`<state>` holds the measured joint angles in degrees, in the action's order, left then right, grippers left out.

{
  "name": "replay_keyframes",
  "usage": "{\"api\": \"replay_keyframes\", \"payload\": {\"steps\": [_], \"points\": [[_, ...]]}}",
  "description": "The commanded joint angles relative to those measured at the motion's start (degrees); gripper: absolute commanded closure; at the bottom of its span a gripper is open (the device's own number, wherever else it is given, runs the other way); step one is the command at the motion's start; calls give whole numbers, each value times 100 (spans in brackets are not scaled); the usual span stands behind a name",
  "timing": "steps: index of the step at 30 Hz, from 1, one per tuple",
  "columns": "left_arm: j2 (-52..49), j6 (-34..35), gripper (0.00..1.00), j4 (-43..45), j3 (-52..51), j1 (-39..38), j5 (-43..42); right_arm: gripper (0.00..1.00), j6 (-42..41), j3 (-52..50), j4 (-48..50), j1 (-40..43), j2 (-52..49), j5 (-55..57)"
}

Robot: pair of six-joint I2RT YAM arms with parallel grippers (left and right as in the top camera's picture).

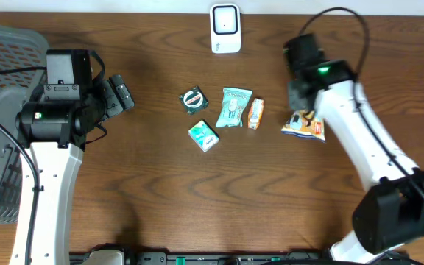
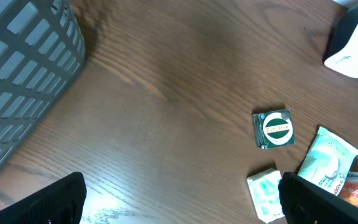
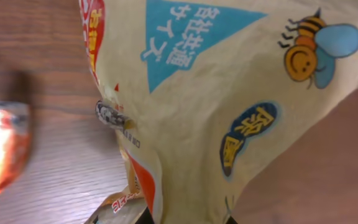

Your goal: Scan the item barcode

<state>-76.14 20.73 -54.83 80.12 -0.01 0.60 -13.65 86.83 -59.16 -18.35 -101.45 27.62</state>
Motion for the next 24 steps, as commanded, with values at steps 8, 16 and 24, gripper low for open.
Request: {"api": "replay_keyframes", "payload": {"steps": [8, 16, 24], "points": [[7, -35, 2, 0, -2, 26, 96, 99, -629, -254, -175, -551, -409, 2782], [7, -35, 2, 0, -2, 26, 96, 99, -881, -767, 17, -334, -610, 2232], [7, -35, 2, 0, -2, 26, 96, 65, -881, -776, 140, -651, -619, 807]]}}
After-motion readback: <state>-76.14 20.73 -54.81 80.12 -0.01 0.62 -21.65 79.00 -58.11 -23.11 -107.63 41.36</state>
